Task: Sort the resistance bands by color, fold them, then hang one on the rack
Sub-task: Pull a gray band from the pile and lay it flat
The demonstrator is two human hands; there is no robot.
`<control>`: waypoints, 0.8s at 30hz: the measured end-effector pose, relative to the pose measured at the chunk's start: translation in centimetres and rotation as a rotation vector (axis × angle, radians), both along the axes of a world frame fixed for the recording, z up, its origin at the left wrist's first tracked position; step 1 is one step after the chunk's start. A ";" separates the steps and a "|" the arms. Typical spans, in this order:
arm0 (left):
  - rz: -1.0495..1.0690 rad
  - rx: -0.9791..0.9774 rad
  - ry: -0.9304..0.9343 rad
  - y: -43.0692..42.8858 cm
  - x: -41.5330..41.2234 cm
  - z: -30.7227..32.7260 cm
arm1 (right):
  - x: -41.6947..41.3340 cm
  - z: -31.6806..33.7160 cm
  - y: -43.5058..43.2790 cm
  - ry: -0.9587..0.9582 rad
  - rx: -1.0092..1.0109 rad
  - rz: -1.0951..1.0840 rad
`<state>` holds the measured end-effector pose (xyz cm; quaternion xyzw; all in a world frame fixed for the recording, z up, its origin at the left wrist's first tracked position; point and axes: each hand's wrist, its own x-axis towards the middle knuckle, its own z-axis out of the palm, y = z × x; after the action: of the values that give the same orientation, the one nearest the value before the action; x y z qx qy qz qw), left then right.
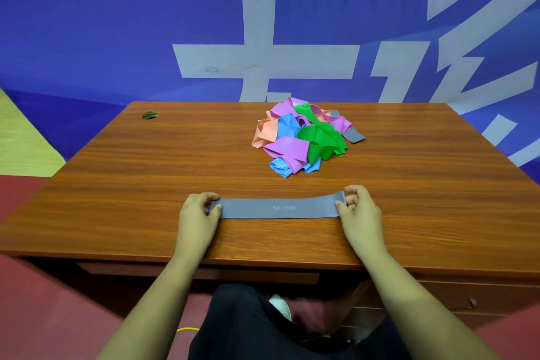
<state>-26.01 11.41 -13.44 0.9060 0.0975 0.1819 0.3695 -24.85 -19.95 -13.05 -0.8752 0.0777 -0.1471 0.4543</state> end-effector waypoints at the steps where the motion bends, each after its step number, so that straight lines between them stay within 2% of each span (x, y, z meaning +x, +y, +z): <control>1: 0.001 -0.002 0.005 -0.1 0.1 -0.1 | -0.1 -0.1 0.2 -0.004 -0.024 -0.007; 4: 0.025 -0.029 0.028 -0.4 0.0 -0.5 | -0.7 -0.7 0.6 -0.042 -0.178 -0.018; 8: 0.044 0.149 0.006 -0.6 0.0 -0.4 | -0.8 0.0 0.5 -0.094 -0.377 -0.018; 11: -0.129 0.242 -0.082 -1.3 1.6 1.1 | 0.6 1.3 0.8 -0.099 -0.533 0.154; 15: -0.356 0.328 -0.068 -4.2 5.3 3.6 | 2.8 3.0 2.1 0.013 -0.774 0.360; 24: -0.513 0.455 -0.035 -9.7 17.7 5.8 | 9.6 4.4 3.2 0.009 -0.820 0.313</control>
<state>-8.35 1.71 -7.69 0.9570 -0.1829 0.1156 0.1933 -15.21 -16.72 -8.64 -0.9850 -0.1184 -0.0914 0.0859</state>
